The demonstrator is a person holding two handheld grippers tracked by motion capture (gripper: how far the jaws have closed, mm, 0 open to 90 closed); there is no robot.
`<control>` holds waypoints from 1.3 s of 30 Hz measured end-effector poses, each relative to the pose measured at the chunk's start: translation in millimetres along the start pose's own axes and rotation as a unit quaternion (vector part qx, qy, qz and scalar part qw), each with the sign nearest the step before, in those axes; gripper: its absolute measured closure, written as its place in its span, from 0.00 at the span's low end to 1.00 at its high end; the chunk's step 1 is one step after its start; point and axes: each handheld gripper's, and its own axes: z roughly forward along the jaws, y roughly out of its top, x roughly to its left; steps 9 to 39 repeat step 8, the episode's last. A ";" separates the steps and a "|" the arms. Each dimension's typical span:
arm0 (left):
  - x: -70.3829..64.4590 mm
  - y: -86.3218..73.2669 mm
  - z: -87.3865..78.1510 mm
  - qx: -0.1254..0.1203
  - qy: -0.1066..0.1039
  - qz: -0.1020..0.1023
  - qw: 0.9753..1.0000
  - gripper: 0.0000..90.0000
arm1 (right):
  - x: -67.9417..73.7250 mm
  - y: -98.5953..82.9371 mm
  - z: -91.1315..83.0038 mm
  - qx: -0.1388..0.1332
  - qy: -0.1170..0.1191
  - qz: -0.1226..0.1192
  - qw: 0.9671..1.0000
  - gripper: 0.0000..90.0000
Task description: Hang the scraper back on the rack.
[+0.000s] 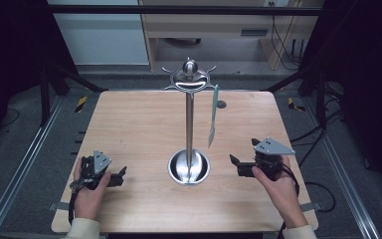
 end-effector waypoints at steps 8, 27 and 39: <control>0.2 2.3 -0.6 -0.006 -0.002 -0.001 1.000 0.03 | -4.6 -42.3 18.3 0.025 -0.024 0.028 0.999 0.11; 0.2 2.3 -0.6 -0.006 -0.002 -0.001 1.000 0.03 | -4.6 -42.3 18.3 0.025 -0.024 0.028 0.999 0.11; 0.2 2.3 -0.6 -0.006 -0.002 -0.001 1.000 0.03 | -4.6 -42.3 18.3 0.025 -0.024 0.028 0.999 0.11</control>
